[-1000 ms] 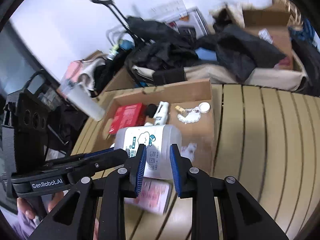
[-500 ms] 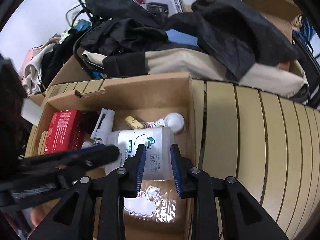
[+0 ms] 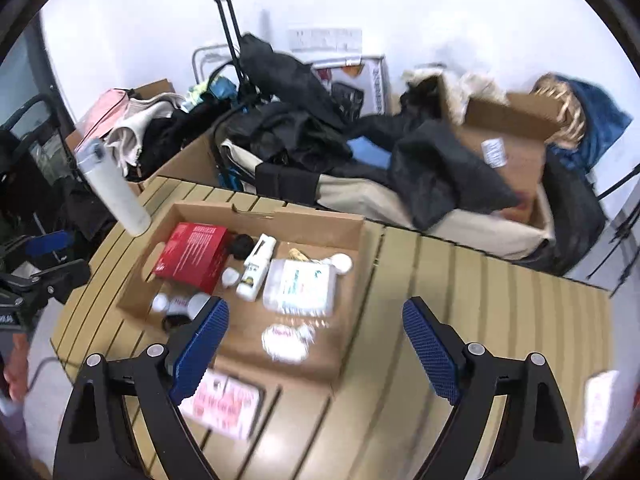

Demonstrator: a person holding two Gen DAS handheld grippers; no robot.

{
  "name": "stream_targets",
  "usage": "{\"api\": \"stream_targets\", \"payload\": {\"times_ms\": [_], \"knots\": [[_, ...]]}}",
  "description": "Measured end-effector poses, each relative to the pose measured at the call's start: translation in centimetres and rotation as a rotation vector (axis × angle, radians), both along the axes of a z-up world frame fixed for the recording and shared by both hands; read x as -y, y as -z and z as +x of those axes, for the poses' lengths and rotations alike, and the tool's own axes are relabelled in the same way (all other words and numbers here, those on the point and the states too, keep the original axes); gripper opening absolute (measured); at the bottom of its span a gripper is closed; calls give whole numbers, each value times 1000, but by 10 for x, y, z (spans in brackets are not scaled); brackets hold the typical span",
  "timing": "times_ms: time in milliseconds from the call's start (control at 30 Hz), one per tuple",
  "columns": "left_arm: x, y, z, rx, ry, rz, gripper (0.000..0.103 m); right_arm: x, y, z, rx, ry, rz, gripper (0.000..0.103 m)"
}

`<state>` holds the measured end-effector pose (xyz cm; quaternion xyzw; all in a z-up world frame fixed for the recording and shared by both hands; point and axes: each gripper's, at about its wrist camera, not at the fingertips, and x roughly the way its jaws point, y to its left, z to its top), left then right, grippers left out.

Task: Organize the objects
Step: 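Pull both tools back and move them toward the pink pouch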

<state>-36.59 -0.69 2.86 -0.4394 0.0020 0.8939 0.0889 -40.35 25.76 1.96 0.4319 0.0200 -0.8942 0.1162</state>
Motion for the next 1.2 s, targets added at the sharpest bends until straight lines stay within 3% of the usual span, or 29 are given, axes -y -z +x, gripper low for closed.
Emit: {"api": "stream_targets", "payload": {"times_ms": [67, 267, 333, 467, 600, 667, 767, 900, 933, 1000, 1067, 1133, 1200], "knots": [[9, -8, 33, -28, -10, -19, 103, -9, -15, 40, -36, 2, -33, 91], [12, -17, 88, -56, -47, -97, 103, -13, -23, 110, -89, -2, -46, 91], [17, -15, 114, -69, -72, -60, 103, -15, -22, 129, -110, 15, -71, 91], [28, 16, 197, -79, -141, 45, 103, -19, 5, 195, -138, 67, -230, 91], [23, 40, 249, -33, -147, 72, 103, -11, 43, 245, -76, 79, -268, 91], [14, 45, 252, -5, -101, 53, 103, 0, 58, 252, -21, 31, -225, 91], [2, 49, 242, -37, -100, -17, 103, 2, 64, 246, -29, 31, -185, 91], [-4, 67, 223, 29, -66, 38, 103, 0, 77, 235, -33, 4, -256, 94], [-6, 71, 218, 34, -52, 55, 103, 1, 82, 232, -34, -13, -277, 103], [-11, 80, 198, 26, -22, 71, 103, 6, 93, 216, 4, -35, -258, 103], [-18, 93, 166, 21, -19, 33, 103, 9, 109, 192, 51, -15, -226, 103], [-25, 108, 138, 40, -5, -6, 103, 10, 117, 174, 44, 28, -235, 103], [-26, 126, 108, 65, -10, 5, 100, 18, 129, 148, 54, 27, -230, 103]]}}
